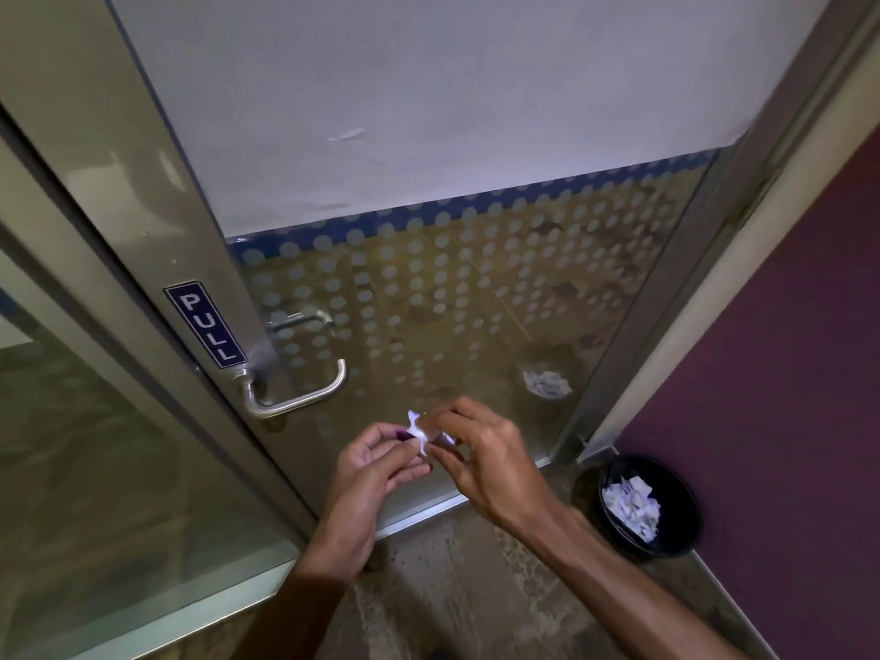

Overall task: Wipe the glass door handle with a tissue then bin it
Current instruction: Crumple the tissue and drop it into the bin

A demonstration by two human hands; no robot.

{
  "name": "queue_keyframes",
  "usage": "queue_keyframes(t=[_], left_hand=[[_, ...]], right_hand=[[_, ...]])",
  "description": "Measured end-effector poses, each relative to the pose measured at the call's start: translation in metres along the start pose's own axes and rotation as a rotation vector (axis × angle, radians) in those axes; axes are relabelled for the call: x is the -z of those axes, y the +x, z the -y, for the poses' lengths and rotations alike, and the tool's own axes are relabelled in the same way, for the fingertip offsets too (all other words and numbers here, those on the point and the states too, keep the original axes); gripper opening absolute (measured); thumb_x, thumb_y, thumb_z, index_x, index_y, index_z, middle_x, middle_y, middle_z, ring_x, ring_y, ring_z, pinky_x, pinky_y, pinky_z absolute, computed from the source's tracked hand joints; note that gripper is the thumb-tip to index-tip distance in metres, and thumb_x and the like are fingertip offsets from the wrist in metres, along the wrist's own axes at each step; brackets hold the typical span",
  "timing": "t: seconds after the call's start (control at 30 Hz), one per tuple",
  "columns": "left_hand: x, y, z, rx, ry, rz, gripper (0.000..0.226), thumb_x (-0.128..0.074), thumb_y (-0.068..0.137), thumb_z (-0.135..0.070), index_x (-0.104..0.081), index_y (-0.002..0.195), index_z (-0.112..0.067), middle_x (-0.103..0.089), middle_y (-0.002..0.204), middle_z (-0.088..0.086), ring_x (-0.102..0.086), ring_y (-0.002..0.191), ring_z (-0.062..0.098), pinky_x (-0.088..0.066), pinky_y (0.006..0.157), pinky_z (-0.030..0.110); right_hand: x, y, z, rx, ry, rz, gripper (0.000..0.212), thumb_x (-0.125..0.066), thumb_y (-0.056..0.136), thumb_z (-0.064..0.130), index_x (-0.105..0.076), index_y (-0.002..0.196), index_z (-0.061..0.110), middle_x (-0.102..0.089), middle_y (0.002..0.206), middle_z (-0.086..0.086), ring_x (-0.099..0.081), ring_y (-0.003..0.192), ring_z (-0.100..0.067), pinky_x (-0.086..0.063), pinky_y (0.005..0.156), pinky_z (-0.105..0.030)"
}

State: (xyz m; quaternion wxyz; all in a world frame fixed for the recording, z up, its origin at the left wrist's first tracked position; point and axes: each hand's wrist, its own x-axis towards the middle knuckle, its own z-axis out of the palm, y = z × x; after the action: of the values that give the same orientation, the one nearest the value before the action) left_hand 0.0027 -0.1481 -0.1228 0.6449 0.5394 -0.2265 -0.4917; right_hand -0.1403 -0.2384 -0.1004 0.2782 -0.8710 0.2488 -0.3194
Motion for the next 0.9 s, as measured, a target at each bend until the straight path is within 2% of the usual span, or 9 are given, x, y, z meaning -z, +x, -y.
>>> queue_keyframes(t=[0.1, 0.2, 0.33, 0.4, 0.47, 0.53, 0.63, 0.73, 0.9], left_hand=[[-0.003, 0.001, 0.0, 0.049, 0.004, 0.068, 0.031, -0.074, 0.074, -0.013, -0.062, 0.101, -0.005, -0.077, 0.085, 0.009, -0.075, 0.079, 0.017, -0.063, 0.077, 0.028], [-0.005, 0.001, 0.0, 0.091, 0.04, 0.113, 0.033, -0.073, 0.078, -0.011, -0.062, 0.107, -0.002, -0.075, 0.082, 0.009, -0.073, 0.076, 0.018, -0.065, 0.078, 0.03], [-0.006, 0.001, 0.002, 0.102, 0.16, 0.179, 0.016, -0.067, 0.096, -0.002, -0.065, 0.112, -0.003, -0.078, 0.104, 0.02, -0.076, 0.094, 0.022, -0.064, 0.088, 0.029], [-0.008, 0.0, 0.006, 0.058, 0.297, 0.214, 0.021, -0.073, 0.095, -0.009, -0.068, 0.115, -0.008, -0.078, 0.112, 0.016, -0.074, 0.103, 0.014, -0.059, 0.096, 0.027], [-0.011, -0.003, 0.014, -0.07, 0.592, 0.194, 0.025, -0.073, 0.097, -0.016, -0.07, 0.121, -0.015, -0.075, 0.125, 0.007, -0.07, 0.111, 0.005, -0.053, 0.102, 0.021], [-0.015, -0.003, 0.024, -0.237, 0.898, 0.155, 0.043, -0.071, 0.098, -0.027, -0.064, 0.139, -0.017, -0.063, 0.144, 0.001, -0.058, 0.134, 0.01, -0.042, 0.114, 0.026], [-0.027, 0.0, 0.038, -0.425, 1.089, 0.19, 0.063, -0.062, 0.102, -0.041, -0.044, 0.157, -0.014, -0.035, 0.167, 0.004, -0.027, 0.158, 0.018, -0.02, 0.129, 0.033], [-0.048, 0.008, 0.058, -0.532, 1.186, 0.26, 0.076, -0.05, 0.097, -0.05, -0.032, 0.162, -0.015, -0.016, 0.173, 0.003, -0.009, 0.162, 0.018, -0.012, 0.132, 0.039], [-0.1, 0.031, 0.093, -0.631, 1.323, 0.405, 0.081, -0.033, 0.098, -0.06, -0.015, 0.166, -0.019, 0.009, 0.175, 0.005, 0.011, 0.162, 0.018, -0.003, 0.133, 0.046]], right_hand=[[0.006, -0.009, 0.003, -0.054, -0.042, -0.026, 0.016, -0.074, 0.088, 0.004, -0.076, 0.101, 0.013, -0.067, 0.096, 0.0, -0.066, 0.087, -0.012, -0.054, 0.076, -0.03], [0.007, -0.022, 0.011, -0.12, -0.091, -0.067, 0.016, -0.072, 0.087, -0.002, -0.077, 0.099, 0.009, -0.068, 0.091, -0.004, -0.067, 0.081, -0.019, -0.055, 0.072, -0.035], [0.01, -0.042, 0.018, -0.197, -0.151, -0.142, 0.021, -0.071, 0.084, -0.008, -0.077, 0.099, 0.006, -0.069, 0.092, -0.005, -0.066, 0.079, -0.018, -0.046, 0.07, -0.019], [0.013, -0.053, 0.017, -0.238, -0.18, -0.169, 0.021, -0.071, 0.085, -0.008, -0.077, 0.1, 0.005, -0.07, 0.094, -0.006, -0.067, 0.081, -0.02, -0.049, 0.072, -0.021], [0.016, -0.065, 0.014, -0.261, -0.208, -0.189, 0.019, -0.069, 0.087, -0.007, -0.077, 0.101, 0.004, -0.071, 0.094, -0.009, -0.07, 0.085, -0.025, -0.056, 0.075, -0.033], [0.02, -0.078, 0.007, -0.26, -0.238, -0.212, 0.015, -0.068, 0.089, -0.006, -0.076, 0.099, 0.002, -0.071, 0.093, -0.012, -0.071, 0.086, -0.03, -0.057, 0.072, -0.041], [0.031, -0.097, -0.011, -0.306, -0.287, -0.245, 0.013, -0.066, 0.09, -0.001, -0.074, 0.099, 0.004, -0.07, 0.093, -0.012, -0.07, 0.087, -0.033, -0.058, 0.07, -0.044], [0.048, -0.117, -0.039, -0.389, -0.334, -0.276, 0.022, -0.066, 0.084, -0.007, -0.074, 0.101, 0.005, -0.069, 0.095, -0.011, -0.069, 0.088, -0.033, -0.057, 0.071, -0.045], [0.092, -0.157, -0.099, -0.488, -0.409, -0.342, 0.025, -0.067, 0.081, -0.013, -0.074, 0.101, 0.001, -0.07, 0.095, -0.014, -0.068, 0.088, -0.035, -0.057, 0.071, -0.046]])
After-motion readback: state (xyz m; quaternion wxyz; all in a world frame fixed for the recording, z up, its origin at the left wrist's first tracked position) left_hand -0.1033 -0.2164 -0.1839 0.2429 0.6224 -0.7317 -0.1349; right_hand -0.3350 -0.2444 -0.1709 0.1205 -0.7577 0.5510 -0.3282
